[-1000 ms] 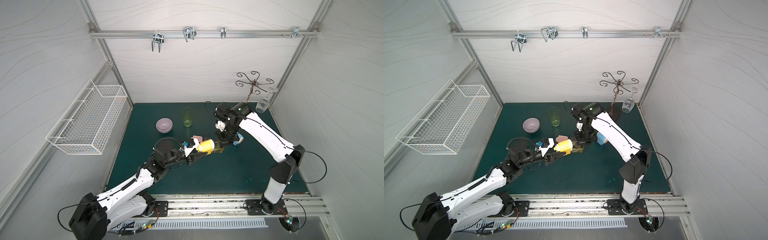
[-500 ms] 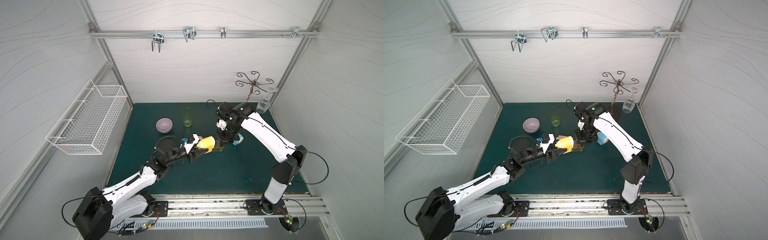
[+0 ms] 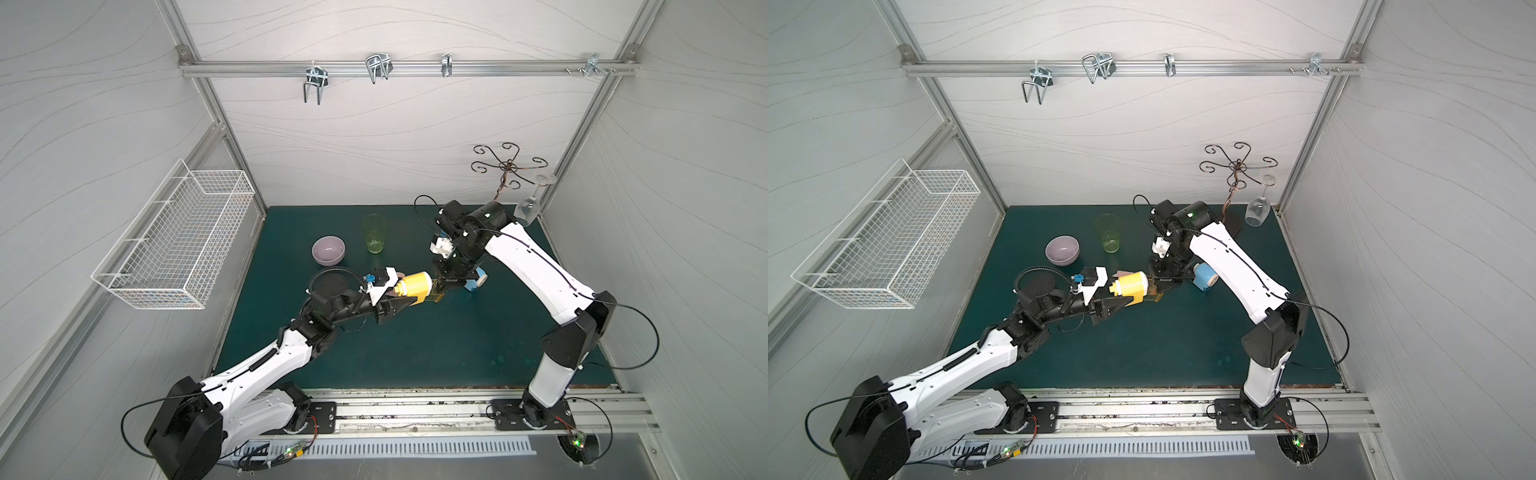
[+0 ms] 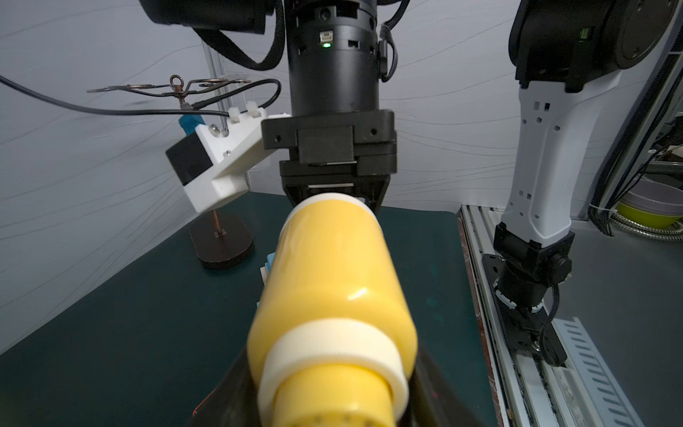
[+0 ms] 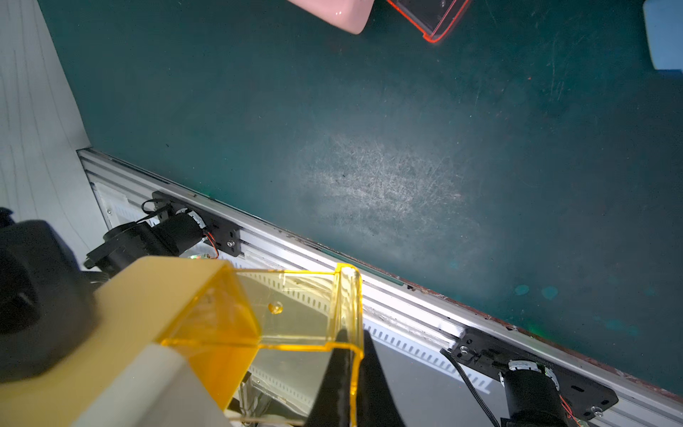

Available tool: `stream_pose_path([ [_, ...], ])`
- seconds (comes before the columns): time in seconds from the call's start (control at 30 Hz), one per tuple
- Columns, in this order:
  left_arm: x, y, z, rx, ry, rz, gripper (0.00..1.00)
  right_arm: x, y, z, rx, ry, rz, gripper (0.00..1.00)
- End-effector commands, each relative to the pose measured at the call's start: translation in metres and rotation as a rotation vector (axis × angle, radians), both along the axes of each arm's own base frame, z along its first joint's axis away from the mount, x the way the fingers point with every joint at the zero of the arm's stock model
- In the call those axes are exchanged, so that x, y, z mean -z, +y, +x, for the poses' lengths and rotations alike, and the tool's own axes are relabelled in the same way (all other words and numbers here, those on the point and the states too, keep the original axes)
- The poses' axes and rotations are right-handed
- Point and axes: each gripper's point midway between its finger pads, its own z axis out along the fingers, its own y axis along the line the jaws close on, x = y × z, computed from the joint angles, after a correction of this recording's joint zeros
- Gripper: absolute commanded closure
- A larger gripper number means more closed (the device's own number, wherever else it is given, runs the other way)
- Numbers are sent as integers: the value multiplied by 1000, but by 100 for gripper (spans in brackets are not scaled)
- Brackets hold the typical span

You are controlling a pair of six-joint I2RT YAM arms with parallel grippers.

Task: Put the tray back into the pencil sharpener
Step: Close the container of the pencil sharpener.

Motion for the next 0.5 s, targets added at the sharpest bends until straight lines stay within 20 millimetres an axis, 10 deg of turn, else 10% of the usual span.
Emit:
stream_pose_path([
  [0.0,-14,-19,-29,171,-78,14,100,-52,57,-22,-124,24,365,88],
  [0.47,14,-16,-22,128,-44,112,100,-56,47,-15,-9,101,454,76],
])
